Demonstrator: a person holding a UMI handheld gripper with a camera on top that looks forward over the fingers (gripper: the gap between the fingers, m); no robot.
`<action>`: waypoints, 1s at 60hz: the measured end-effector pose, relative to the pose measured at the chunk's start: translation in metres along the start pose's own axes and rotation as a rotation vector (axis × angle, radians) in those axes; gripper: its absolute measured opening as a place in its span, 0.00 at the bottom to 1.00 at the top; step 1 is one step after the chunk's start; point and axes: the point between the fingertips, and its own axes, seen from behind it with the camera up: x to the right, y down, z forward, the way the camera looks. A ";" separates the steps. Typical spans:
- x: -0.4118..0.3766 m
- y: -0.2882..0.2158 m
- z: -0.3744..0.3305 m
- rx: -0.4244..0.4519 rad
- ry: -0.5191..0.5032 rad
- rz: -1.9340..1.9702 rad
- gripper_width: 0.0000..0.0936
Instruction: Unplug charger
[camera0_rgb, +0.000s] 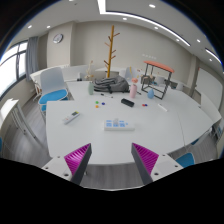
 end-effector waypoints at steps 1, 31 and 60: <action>0.000 -0.001 0.001 0.006 0.002 0.001 0.91; 0.013 0.005 0.211 0.115 -0.046 0.029 0.91; 0.023 -0.027 0.394 0.150 -0.049 0.059 0.91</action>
